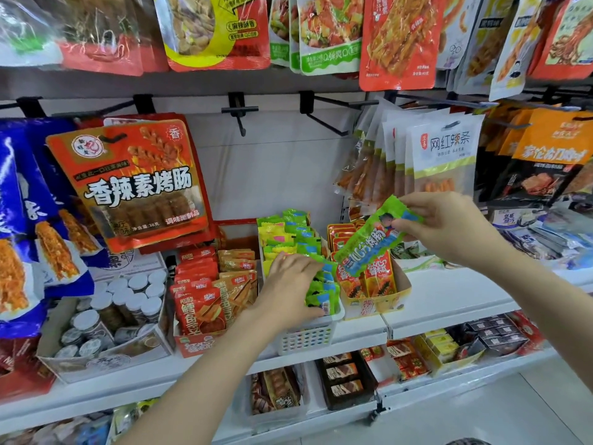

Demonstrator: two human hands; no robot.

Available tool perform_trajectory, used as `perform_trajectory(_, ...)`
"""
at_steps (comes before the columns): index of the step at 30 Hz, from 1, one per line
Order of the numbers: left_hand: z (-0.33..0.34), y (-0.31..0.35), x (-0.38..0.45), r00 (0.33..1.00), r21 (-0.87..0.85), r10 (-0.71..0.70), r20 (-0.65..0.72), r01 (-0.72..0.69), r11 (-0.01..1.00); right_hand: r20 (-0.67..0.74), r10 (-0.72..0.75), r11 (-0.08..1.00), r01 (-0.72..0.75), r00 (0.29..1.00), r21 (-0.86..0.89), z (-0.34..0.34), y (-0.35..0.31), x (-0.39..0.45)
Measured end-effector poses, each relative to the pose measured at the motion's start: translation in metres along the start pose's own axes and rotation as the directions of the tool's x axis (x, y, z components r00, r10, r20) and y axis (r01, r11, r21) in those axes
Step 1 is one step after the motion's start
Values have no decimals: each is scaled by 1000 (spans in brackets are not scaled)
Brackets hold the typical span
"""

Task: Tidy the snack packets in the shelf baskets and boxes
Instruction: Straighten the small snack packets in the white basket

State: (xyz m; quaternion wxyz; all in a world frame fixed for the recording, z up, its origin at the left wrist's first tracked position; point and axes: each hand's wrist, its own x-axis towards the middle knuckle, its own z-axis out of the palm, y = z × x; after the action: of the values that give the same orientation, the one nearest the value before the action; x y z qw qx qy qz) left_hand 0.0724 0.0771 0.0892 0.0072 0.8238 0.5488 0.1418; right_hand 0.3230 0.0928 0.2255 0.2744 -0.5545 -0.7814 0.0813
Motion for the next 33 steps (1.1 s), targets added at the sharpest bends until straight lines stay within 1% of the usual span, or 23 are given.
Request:
perform_trajectory(2,1,-3,-1,1000,-29,0,-16,-1,1000,16,-23,1000,23,1000,13,-1,-4,1)
perform_trajectory(5,5,-7,-8,998,-107,66,-16,-67,992,59,-31,999,28,998,43,3,-9,5)
perform_trajectory(7,6,-9,-14,996,-129,91,-26,-94,987,97,-57,998,53,994,43,12,-13,7)
perform_trajectory(10,7,-11,-18,995,-182,77,-69,-89,979,155,-110,993,115,982,-21,41,-18,9)
perform_trajectory(12,6,-11,-20,995,-216,57,-85,-75,974,182,-119,987,135,976,-81,64,-21,8)
perform_trajectory(14,7,-10,-20,993,-233,45,-106,-69,970,200,-116,989,132,973,-68,88,-22,5)
perform_trajectory(16,7,-10,-20,992,-233,34,-125,-63,970,280,-108,989,131,954,-65,109,-21,3)
perform_trajectory(18,7,-10,-20,991,-226,20,-129,-49,973,387,-77,986,127,919,-106,123,-20,2)
perform_trajectory(19,6,-10,-20,992,-225,14,-126,-42,973,401,-53,988,106,914,-112,125,-20,3)
perform_trajectory(21,6,-9,-21,994,-230,2,-107,-27,973,339,2,999,11,941,-37,125,-16,8)
perform_trajectory(23,7,-10,-21,995,-233,9,-96,-32,972,254,17,998,-31,967,53,124,-14,11)
perform_trajectory(24,7,-11,-20,995,-232,26,-91,-46,972,254,10,997,-29,967,71,126,-15,11)
perform_trajectory(28,8,-14,-17,994,-182,82,-70,-94,979,381,-31,999,15,924,45,140,-20,5)
perform_trajectory(30,8,-15,-17,992,-190,87,-86,-102,977,392,-41,997,9,919,83,135,-18,12)
perform_trajectory(31,8,-15,-18,991,-198,90,-98,-108,974,362,-16,995,-22,932,100,130,-16,16)
perform_trajectory(32,8,-16,-18,990,-203,91,-105,-111,973,298,11,994,-42,954,99,124,-13,20)
perform_trajectory(33,8,-15,-19,990,-205,87,-111,-109,973,225,15,997,-31,974,67,120,-9,23)
